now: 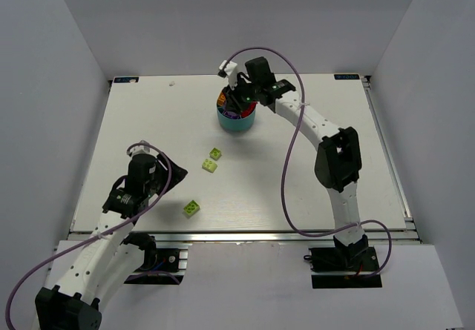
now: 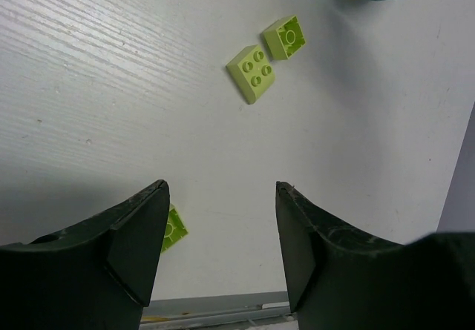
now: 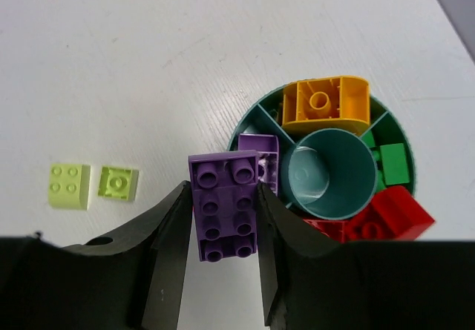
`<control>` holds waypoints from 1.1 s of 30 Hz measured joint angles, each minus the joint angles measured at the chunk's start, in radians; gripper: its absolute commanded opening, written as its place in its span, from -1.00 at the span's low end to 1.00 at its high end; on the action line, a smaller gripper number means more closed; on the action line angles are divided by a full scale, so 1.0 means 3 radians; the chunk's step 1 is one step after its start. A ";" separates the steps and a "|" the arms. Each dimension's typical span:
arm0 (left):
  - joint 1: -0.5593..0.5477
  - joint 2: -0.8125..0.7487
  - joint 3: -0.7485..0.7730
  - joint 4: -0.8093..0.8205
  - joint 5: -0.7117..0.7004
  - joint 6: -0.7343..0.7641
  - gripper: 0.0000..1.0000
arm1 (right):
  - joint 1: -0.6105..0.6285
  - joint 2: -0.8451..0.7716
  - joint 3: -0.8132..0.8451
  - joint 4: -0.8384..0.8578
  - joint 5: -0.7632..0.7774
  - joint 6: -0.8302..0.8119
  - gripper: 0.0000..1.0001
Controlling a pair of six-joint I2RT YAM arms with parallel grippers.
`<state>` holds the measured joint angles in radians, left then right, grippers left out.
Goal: Sort the legos into containers by color
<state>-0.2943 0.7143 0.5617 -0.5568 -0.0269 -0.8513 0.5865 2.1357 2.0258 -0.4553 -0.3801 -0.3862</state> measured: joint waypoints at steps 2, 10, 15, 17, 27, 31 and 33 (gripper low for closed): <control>0.0000 -0.0023 -0.0017 0.0000 -0.0001 -0.0023 0.37 | 0.0051 0.0072 0.0005 0.0083 0.0131 0.0155 -1.00; 0.0000 -0.0043 -0.0019 0.0009 -0.0008 -0.0048 0.37 | 0.0202 0.0123 -0.0032 0.0350 0.0491 0.0264 -1.00; 0.0000 -0.0031 -0.0019 0.0014 -0.0008 -0.0047 0.37 | 0.0228 0.0140 -0.0094 0.0468 0.0676 0.0159 -0.97; 0.0000 -0.0031 -0.0019 0.0014 -0.0008 -0.0048 0.37 | 0.0228 0.0164 -0.0094 0.0487 0.0749 0.0111 -0.95; 0.0000 -0.0032 -0.0019 0.0014 -0.0008 -0.0050 0.37 | 0.0231 0.0291 -0.0094 0.0493 0.0932 -0.0057 -0.76; 0.0000 -0.0032 -0.0019 0.0013 -0.0008 -0.0050 0.37 | 0.0234 0.0303 -0.0094 0.0495 0.0969 -0.0107 -0.56; 0.0000 -0.0032 -0.0019 0.0011 -0.0008 -0.0050 0.37 | 0.0238 0.0306 -0.0094 0.0495 0.0983 -0.0136 -0.45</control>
<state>-0.2943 0.7048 0.5560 -0.5533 -0.0292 -0.8661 0.6579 2.2276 1.9976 -0.3069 -0.0853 -0.4271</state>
